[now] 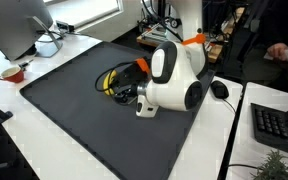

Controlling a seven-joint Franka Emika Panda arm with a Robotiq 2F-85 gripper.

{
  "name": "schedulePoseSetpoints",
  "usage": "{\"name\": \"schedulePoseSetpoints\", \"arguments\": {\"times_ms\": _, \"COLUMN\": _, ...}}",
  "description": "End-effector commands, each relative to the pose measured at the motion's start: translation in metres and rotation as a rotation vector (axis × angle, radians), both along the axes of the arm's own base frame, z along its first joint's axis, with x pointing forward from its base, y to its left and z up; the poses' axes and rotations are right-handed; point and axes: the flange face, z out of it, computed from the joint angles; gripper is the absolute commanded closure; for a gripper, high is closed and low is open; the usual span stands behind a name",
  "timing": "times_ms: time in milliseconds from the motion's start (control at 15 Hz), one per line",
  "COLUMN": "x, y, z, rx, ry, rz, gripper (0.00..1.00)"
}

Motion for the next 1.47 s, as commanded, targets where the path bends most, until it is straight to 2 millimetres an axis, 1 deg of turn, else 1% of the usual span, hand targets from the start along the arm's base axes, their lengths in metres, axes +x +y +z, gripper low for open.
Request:
{"name": "schedulePoseSetpoints", "arguments": {"times_ms": 0, "x": 0.002, "y": -0.001, "z": -0.003, "rx": -0.003, "ry": -0.005, "rz": -0.007, "gripper": 0.00}}
{"name": "schedulePoseSetpoints", "arguments": {"times_ms": 133, "x": 0.003, "y": -0.001, "z": -0.005, "rx": -0.004, "ry": -0.009, "rz": -0.010, "gripper": 0.00}}
{"name": "schedulePoseSetpoints", "arguments": {"times_ms": 267, "x": 0.005, "y": -0.001, "z": -0.011, "rx": -0.012, "ry": -0.039, "rz": -0.004, "gripper": 0.00}}
{"name": "schedulePoseSetpoints", "arguments": {"times_ms": 600, "x": 0.006, "y": -0.002, "z": -0.023, "rx": -0.084, "ry": -0.070, "rz": 0.006, "gripper": 0.00}}
{"name": "schedulePoseSetpoints", "arguments": {"times_ms": 800, "x": 0.010, "y": -0.006, "z": -0.026, "rx": -0.142, "ry": -0.070, "rz": 0.042, "gripper": 0.00}}
{"name": "schedulePoseSetpoints", "arguments": {"times_ms": 933, "x": 0.014, "y": -0.009, "z": -0.026, "rx": -0.150, "ry": -0.070, "rz": 0.051, "gripper": 0.01}}
{"name": "schedulePoseSetpoints", "arguments": {"times_ms": 1067, "x": 0.020, "y": -0.015, "z": -0.027, "rx": -0.145, "ry": -0.073, "rz": 0.053, "gripper": 0.05}}
{"name": "schedulePoseSetpoints", "arguments": {"times_ms": 1133, "x": 0.023, "y": -0.016, "z": -0.027, "rx": -0.136, "ry": -0.067, "rz": 0.058, "gripper": 0.09}}
{"name": "schedulePoseSetpoints", "arguments": {"times_ms": 1200, "x": 0.026, "y": -0.018, "z": -0.027, "rx": -0.125, "ry": -0.063, "rz": 0.061, "gripper": 0.15}}
{"name": "schedulePoseSetpoints", "arguments": {"times_ms": 1267, "x": 0.028, "y": -0.020, "z": -0.025, "rx": -0.114, "ry": -0.060, "rz": 0.061, "gripper": 0.18}}
{"name": "schedulePoseSetpoints", "arguments": {"times_ms": 1333, "x": 0.030, "y": -0.021, "z": -0.023, "rx": -0.101, "ry": -0.055, "rz": 0.066, "gripper": 0.25}}
{"name": "schedulePoseSetpoints", "arguments": {"times_ms": 1400, "x": 0.032, "y": -0.023, "z": -0.022, "rx": -0.097, "ry": -0.045, "rz": 0.071, "gripper": 0.28}}
